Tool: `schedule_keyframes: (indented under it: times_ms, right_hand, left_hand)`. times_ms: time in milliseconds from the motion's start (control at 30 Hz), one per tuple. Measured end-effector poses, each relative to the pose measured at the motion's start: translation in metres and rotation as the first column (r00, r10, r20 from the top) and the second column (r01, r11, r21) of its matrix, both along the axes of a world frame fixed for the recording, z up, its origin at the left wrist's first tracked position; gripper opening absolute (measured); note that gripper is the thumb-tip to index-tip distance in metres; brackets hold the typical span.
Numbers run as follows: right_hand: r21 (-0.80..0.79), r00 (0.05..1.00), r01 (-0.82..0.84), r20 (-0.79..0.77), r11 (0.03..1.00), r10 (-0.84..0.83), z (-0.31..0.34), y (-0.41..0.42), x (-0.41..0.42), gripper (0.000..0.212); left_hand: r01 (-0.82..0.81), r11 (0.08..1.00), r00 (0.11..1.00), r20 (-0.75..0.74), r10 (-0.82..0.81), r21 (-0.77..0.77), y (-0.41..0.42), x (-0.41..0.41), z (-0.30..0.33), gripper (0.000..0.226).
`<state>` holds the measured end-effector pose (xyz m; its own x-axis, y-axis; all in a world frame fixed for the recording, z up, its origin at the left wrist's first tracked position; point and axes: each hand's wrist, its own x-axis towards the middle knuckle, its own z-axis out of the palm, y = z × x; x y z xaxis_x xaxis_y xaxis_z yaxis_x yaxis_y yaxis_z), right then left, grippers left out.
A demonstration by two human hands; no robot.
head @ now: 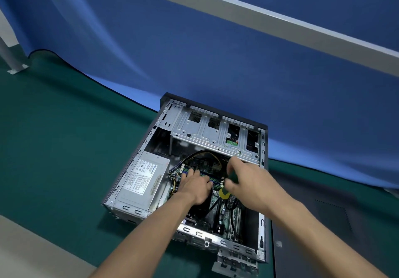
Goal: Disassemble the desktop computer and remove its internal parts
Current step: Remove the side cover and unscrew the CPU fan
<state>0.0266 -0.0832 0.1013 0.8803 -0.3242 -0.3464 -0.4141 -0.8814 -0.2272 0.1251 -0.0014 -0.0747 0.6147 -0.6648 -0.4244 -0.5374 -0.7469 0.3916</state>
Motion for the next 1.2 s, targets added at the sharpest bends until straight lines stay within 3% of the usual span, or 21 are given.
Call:
schedule_keyframes:
  times_ms: [67, 167, 333, 500, 567, 667, 833, 1000, 1133, 1200]
  right_hand:
    - [-0.003, 1.0, 0.026, -0.003, 1.0, -0.026, 0.0, 0.002, -0.001, 0.021]
    - [-0.159, 0.998, 0.067, 0.002, 0.985, -0.068, -0.001, 0.004, -0.002, 0.03]
    - [0.059, 0.999, 0.015, -0.047, 0.998, -0.012, 0.0, 0.003, 0.0, 0.017]
    - [-0.171, 0.996, 0.023, -0.085, 0.985, -0.038, 0.0, 0.006, 0.006, 0.032]
    - [-0.123, 0.996, -0.037, -0.09, 0.992, 0.026, 0.003, 0.006, 0.009, 0.027]
    - [0.078, 0.99, -0.08, -0.11, 0.994, 0.088, 0.008, 0.006, 0.011, 0.02]
    - [-0.135, 0.989, 0.004, -0.148, 0.991, -0.024, 0.006, 0.002, 0.016, 0.034]
    - [0.06, 0.982, -0.059, -0.173, 0.996, 0.069, 0.008, -0.005, 0.021, 0.018]
    - [-0.084, 0.981, -0.001, -0.193, 0.996, -0.015, 0.005, -0.01, 0.02, 0.032]
    - [-0.051, 0.982, -0.053, -0.184, 0.997, 0.043, 0.004, -0.014, 0.019, 0.024]
  left_hand:
    - [0.0, 1.0, 1.0, 0.001, 0.0, -0.002, 0.0, 0.0, 0.0, 0.04]
    - [0.003, 1.0, 1.0, 0.016, -0.003, -0.002, -0.001, -0.001, 0.0, 0.041]
    - [0.0, 1.0, 1.0, 0.017, 0.0, 0.003, 0.0, -0.002, 0.003, 0.039]
    - [0.006, 1.0, 1.0, 0.03, -0.007, 0.007, -0.001, -0.003, 0.004, 0.042]
    - [0.005, 1.0, 1.0, 0.025, -0.005, -0.005, 0.0, -0.003, 0.004, 0.04]
    - [-0.006, 1.0, 1.0, 0.008, 0.006, -0.011, 0.001, -0.002, 0.005, 0.034]
    - [0.002, 1.0, 1.0, 0.003, -0.002, 0.003, 0.0, -0.002, 0.004, 0.04]
    - [-0.016, 1.0, 1.0, -0.02, 0.016, -0.025, 0.001, -0.001, 0.003, 0.04]
    - [-0.007, 1.0, 1.0, -0.001, 0.007, -0.013, 0.0, -0.001, 0.004, 0.041]
    - [-0.006, 1.0, 1.0, 0.0, 0.006, -0.014, 0.001, -0.001, 0.004, 0.041]
